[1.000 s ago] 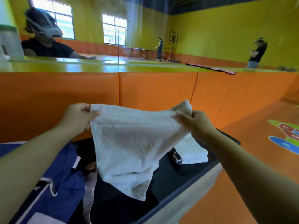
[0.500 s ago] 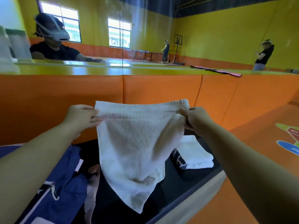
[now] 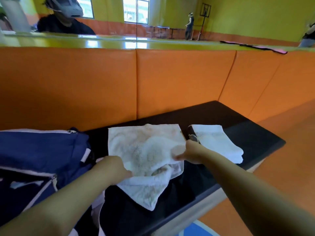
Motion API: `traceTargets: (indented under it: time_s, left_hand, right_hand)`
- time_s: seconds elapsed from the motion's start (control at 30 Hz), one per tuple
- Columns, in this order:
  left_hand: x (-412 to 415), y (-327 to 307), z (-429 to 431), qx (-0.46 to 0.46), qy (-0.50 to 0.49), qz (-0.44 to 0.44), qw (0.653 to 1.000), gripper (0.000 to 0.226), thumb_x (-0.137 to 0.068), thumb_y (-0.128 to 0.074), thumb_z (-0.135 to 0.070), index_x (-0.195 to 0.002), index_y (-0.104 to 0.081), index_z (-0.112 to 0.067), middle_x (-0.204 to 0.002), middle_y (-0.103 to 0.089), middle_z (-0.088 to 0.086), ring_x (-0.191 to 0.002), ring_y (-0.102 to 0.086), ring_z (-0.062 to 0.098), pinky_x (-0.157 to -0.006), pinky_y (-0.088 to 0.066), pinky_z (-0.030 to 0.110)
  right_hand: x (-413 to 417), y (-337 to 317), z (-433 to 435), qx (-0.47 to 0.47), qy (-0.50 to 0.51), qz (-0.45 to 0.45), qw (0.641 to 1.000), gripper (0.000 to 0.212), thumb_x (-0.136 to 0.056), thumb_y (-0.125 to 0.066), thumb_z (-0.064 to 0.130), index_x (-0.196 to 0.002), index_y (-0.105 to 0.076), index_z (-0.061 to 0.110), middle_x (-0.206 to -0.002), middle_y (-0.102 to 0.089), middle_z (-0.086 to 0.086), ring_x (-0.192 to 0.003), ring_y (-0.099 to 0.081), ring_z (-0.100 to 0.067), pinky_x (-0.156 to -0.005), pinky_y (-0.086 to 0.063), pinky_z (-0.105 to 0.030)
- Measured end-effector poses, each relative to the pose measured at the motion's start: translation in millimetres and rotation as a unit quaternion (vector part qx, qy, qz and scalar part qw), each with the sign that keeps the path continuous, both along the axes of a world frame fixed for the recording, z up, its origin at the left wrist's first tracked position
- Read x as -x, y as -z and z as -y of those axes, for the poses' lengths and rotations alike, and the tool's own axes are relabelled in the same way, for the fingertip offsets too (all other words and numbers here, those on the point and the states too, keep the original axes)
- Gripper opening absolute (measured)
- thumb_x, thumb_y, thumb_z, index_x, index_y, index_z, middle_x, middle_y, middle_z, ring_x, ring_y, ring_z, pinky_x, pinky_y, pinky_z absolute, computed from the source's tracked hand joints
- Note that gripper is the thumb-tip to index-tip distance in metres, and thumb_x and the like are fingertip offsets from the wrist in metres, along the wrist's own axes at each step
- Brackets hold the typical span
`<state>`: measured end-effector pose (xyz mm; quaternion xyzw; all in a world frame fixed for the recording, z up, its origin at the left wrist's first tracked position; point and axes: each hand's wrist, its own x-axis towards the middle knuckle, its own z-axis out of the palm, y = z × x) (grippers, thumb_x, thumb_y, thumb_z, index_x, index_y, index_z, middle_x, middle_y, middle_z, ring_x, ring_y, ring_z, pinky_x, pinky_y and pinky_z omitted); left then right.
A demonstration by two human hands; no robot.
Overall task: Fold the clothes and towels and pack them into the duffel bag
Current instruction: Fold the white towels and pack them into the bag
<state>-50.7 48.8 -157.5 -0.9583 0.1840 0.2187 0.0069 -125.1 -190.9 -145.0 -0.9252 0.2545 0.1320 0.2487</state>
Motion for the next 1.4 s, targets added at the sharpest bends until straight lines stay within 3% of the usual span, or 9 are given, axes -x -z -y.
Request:
traceTargets:
  time_s: [0.1,0.23,0.37,0.7,0.8,0.93,1.07,1.23,1.4]
  left_hand:
    - [7.6,6.3,0.1,-0.038,0.009,-0.021,0.999,0.052,-0.088,-0.045,-0.056,-0.096,-0.061,-0.007,-0.076,-0.056,0.002,-0.084,-0.057,0.020,-0.071,-0.042,0.025]
    - [11.2,12.9,-1.0,0.068,-0.034,-0.015,0.997,0.034,-0.082,-0.065,-0.037,-0.070,-0.045,-0.012,-0.065,-0.049,0.001,-0.060,-0.050,0.015,-0.047,-0.037,0.023]
    - [6.7,11.6,-10.8,0.239,-0.102,0.033,0.965,0.038,-0.080,-0.063,-0.014,-0.115,-0.049,-0.011,-0.099,-0.057,0.008,-0.086,-0.056,0.024,-0.065,-0.046,0.028]
    - [-26.5,-80.3,-49.9,0.534,-0.121,0.066,0.834,0.025,-0.087,-0.059,-0.008,-0.112,-0.058,-0.014,-0.090,-0.058,-0.005,-0.077,-0.056,0.014,-0.057,-0.042,0.027]
    - [-33.3,-100.6,-58.0,0.535,-0.112,0.103,0.831,0.021,-0.087,-0.063,-0.017,-0.108,-0.059,-0.017,-0.090,-0.055,-0.005,-0.079,-0.054,0.014,-0.061,-0.040,0.028]
    - [-35.8,-96.0,-55.6,0.505,-0.127,0.097,0.848,0.032,-0.080,-0.072,-0.029,-0.107,-0.059,-0.016,-0.097,-0.056,0.002,-0.084,-0.053,0.016,-0.065,-0.041,0.029]
    - [-35.7,-66.0,-57.1,0.470,-0.160,0.037,0.867,0.049,-0.072,-0.080,-0.023,-0.114,-0.058,-0.012,-0.110,-0.059,0.007,-0.093,-0.058,0.023,-0.070,-0.049,0.034]
    - [-37.0,-39.7,-59.9,0.382,-0.114,0.062,0.915,0.052,-0.071,-0.079,-0.006,-0.118,-0.056,-0.009,-0.121,-0.059,0.011,-0.093,-0.055,0.022,-0.064,-0.043,0.027]
    - [-36.9,-38.5,-60.6,0.255,-0.033,0.106,0.961,0.039,-0.079,-0.072,-0.011,-0.114,-0.055,-0.010,-0.095,-0.063,0.006,-0.085,-0.060,0.022,-0.075,-0.049,0.037]
  right_hand:
    - [0.1,9.4,-1.9,0.018,-0.003,-0.008,1.000,0.046,-0.081,-0.068,0.048,-0.079,-0.047,0.007,-0.063,-0.041,-0.003,-0.058,-0.041,-0.017,-0.054,-0.031,-0.029]
    - [1.7,17.4,-6.2,0.033,-0.011,0.016,0.999,0.053,-0.086,-0.065,0.039,-0.056,-0.032,0.011,-0.054,-0.030,-0.005,-0.047,-0.029,-0.017,-0.047,-0.020,-0.027]
    - [6.6,8.2,-6.8,0.018,0.010,0.090,0.996,0.034,-0.091,-0.060,0.035,-0.097,-0.060,0.002,-0.088,-0.059,-0.010,-0.079,-0.057,-0.025,-0.065,-0.043,-0.034]
    - [18.2,-71.1,12.6,-0.169,0.126,0.368,0.906,0.020,-0.091,-0.062,0.025,-0.096,-0.052,0.008,-0.086,-0.057,-0.014,-0.062,-0.061,-0.030,-0.055,-0.058,-0.041]
    - [10.7,-96.6,15.0,-0.143,0.135,0.434,0.880,0.021,-0.084,-0.070,0.026,-0.086,-0.055,0.011,-0.072,-0.055,-0.010,-0.048,-0.050,-0.019,-0.042,-0.048,-0.028]
    - [-7.1,-93.3,13.5,-0.186,0.185,0.415,0.871,0.026,-0.084,-0.070,0.019,-0.102,-0.057,0.005,-0.081,-0.061,-0.011,-0.067,-0.064,-0.022,-0.064,-0.060,-0.039]
    - [-14.6,-51.5,5.8,-0.080,0.162,0.285,0.941,0.054,-0.080,-0.072,0.029,-0.124,-0.050,0.008,-0.108,-0.060,-0.008,-0.089,-0.062,-0.024,-0.079,-0.052,-0.039]
    - [-2.6,-4.7,-20.9,-0.015,0.015,0.118,0.993,0.046,-0.084,-0.066,0.030,-0.053,-0.034,0.019,-0.051,-0.036,0.004,-0.057,-0.047,-0.019,-0.060,-0.037,-0.028]
    - [1.2,23.8,-36.9,-0.073,0.047,0.102,0.991,0.049,-0.086,-0.064,0.035,-0.053,-0.034,0.014,-0.041,-0.040,0.004,-0.047,-0.052,-0.022,-0.068,-0.058,-0.043]
